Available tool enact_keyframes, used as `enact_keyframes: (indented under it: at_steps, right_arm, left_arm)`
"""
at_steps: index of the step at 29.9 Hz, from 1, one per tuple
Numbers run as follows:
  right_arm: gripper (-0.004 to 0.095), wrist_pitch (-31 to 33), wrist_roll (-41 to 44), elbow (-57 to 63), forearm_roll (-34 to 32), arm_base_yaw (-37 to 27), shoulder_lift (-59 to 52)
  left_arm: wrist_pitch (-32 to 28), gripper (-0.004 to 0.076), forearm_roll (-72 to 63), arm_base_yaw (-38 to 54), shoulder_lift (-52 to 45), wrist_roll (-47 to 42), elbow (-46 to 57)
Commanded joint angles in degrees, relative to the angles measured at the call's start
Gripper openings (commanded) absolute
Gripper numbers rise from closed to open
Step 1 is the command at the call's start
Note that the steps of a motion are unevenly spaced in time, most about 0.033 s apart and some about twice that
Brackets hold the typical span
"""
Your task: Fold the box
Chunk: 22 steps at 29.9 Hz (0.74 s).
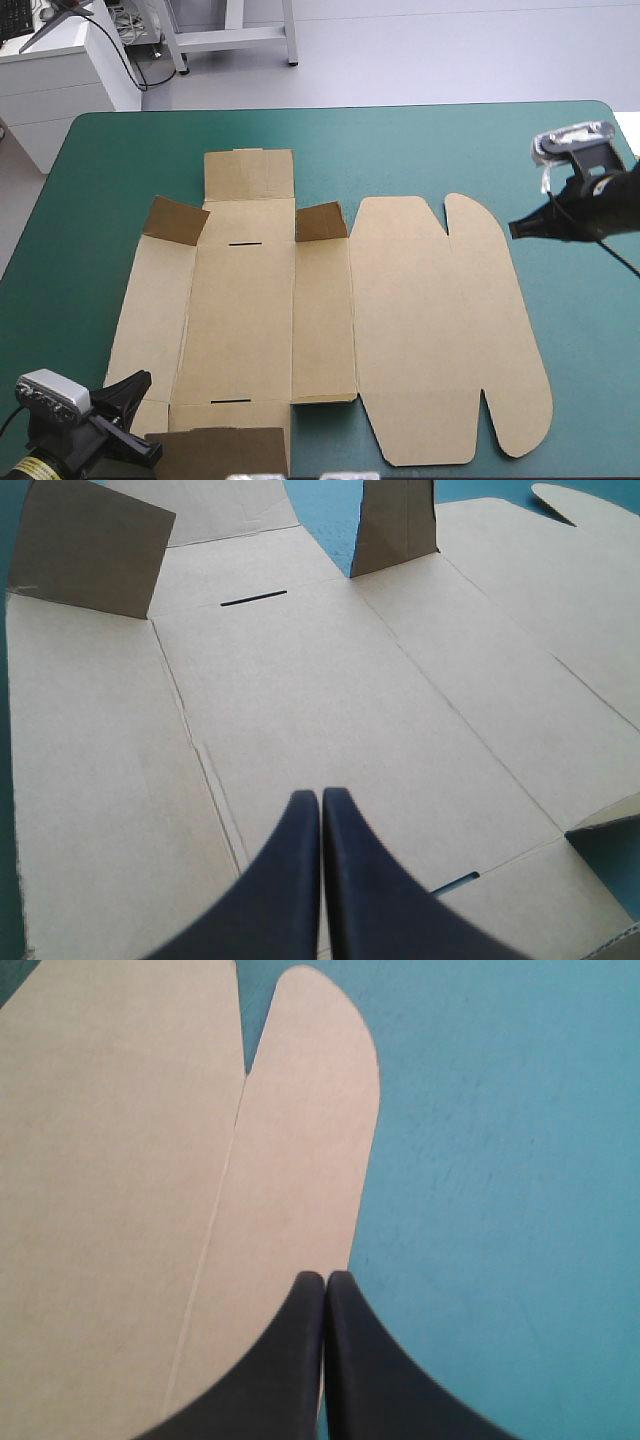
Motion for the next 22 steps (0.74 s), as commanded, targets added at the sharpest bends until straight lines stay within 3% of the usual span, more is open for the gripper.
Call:
enact_keyframes:
  at_steps: [1,8,13,20,22]
  right_arm:
    - [-0.0017,0.3,1.7,6.8,1.0,-0.4,-8.9]
    - [-0.0017,-0.8,3.3,20.8,2.6,-0.4,-21.4]
    - [-0.0017,-1.5,3.3,23.7,2.7,-0.4,-25.0]
    - [-0.0017,-3.2,2.7,24.0,5.8,-0.4,-25.1]
    - [-0.0017,-4.2,2.4,24.0,6.7,-0.4,-25.1]
  left_arm:
    - [-4.1,-0.0008,-1.0,-0.2,2.4,-0.4,-1.5]
    - [-4.2,-0.0008,-1.2,-0.2,8.0,-3.8,-3.0]
    - [-4.1,-0.0008,-1.3,-0.2,15.1,-5.7,-8.6]
    - [6.0,-0.0008,0.5,-0.2,28.6,-8.5,-22.8]
    - [6.5,-0.0008,2.5,-0.2,31.8,-9.9,-25.6]
